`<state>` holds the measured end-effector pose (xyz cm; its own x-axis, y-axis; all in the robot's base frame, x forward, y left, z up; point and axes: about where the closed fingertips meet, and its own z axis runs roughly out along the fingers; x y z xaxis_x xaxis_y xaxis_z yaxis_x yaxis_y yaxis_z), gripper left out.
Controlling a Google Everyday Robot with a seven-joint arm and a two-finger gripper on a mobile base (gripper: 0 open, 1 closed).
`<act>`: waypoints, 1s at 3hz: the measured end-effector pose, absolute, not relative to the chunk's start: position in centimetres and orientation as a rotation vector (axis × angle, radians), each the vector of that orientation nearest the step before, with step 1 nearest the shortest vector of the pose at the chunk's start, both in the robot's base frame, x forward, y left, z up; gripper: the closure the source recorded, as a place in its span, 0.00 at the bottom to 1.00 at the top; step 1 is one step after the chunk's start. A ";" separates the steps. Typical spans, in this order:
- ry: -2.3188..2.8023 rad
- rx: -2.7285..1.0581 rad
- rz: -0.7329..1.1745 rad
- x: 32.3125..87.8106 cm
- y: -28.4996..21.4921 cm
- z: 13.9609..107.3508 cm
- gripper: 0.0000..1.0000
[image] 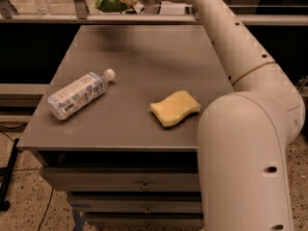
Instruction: Pick green rice chip bag
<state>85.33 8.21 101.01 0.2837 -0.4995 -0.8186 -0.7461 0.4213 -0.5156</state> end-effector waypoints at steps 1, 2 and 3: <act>1.335 -1.224 0.247 85.0 8.3 101.6 1.00; 1.314 -1.231 0.265 84.7 8.4 101.9 1.00; 1.300 -1.247 0.288 84.5 8.7 101.8 1.00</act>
Offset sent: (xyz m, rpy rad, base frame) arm -0.0087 -0.0052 0.0161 0.0370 -0.0393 0.0594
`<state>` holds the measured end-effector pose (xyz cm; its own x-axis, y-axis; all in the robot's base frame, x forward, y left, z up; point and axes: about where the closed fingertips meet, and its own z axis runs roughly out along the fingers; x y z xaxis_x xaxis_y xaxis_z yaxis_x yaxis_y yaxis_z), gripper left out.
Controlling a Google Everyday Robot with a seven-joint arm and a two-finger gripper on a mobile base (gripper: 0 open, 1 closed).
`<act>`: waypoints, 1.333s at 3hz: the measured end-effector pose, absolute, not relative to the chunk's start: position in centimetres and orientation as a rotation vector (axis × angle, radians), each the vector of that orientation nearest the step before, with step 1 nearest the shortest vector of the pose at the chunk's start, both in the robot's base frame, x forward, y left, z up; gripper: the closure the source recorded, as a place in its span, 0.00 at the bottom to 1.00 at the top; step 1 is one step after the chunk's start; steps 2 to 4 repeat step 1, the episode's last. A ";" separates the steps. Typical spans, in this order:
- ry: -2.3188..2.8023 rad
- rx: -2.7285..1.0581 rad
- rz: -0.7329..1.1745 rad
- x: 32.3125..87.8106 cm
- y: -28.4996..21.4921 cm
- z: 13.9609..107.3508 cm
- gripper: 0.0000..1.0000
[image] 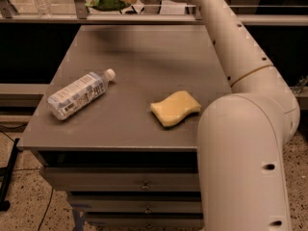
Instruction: Pick green rice chip bag
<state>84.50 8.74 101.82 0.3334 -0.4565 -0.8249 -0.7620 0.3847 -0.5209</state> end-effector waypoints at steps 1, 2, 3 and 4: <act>1.294 -1.265 0.311 84.4 9.2 101.6 1.00; 1.294 -1.265 0.311 84.4 9.2 101.6 1.00; 1.294 -1.265 0.311 84.4 9.2 101.6 1.00; 1.294 -1.265 0.311 84.4 9.2 101.6 1.00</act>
Offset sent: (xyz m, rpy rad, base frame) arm 0.0000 0.0000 0.0000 0.0000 0.0000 0.0000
